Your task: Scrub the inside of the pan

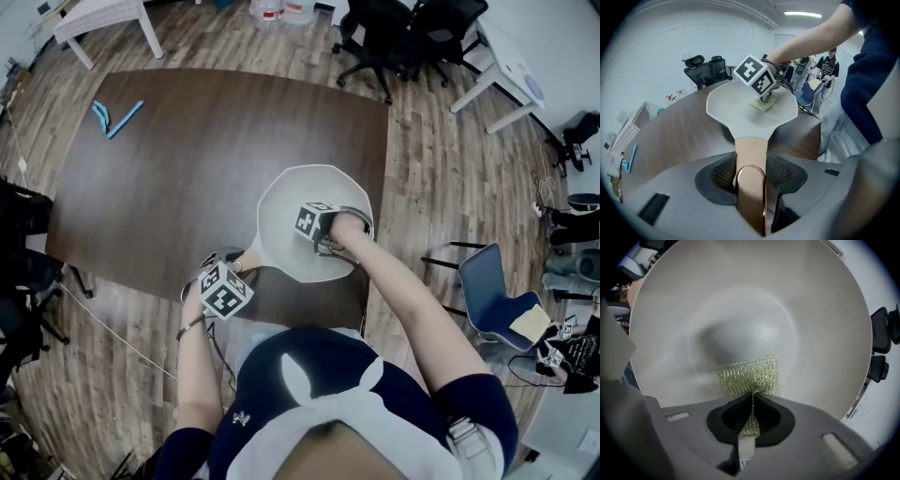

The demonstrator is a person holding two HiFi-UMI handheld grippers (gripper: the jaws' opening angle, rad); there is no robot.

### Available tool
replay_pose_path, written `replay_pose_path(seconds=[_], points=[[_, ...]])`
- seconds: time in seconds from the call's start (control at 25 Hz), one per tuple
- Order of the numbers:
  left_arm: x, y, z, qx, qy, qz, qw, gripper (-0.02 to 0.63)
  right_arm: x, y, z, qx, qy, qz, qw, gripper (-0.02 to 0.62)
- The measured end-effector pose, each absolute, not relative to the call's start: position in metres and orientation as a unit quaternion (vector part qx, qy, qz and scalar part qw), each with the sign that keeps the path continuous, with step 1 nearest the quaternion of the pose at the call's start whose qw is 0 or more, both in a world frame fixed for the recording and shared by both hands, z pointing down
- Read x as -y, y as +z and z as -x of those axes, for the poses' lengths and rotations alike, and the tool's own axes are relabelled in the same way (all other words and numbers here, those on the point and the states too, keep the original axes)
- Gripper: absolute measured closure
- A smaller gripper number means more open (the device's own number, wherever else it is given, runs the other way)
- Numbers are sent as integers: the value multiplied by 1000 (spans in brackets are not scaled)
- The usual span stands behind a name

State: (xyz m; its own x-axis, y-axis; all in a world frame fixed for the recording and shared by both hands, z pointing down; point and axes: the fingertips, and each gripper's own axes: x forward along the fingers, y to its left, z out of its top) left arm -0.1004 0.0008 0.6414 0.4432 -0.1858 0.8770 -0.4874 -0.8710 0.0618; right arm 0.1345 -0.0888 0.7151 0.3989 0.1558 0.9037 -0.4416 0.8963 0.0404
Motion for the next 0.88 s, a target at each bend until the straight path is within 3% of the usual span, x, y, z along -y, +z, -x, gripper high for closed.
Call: replay_pose_path(seconds=[0.88], points=[[0,642,96,205,489,-834,153,413,49,711,-115,581,204,-120,779,586]])
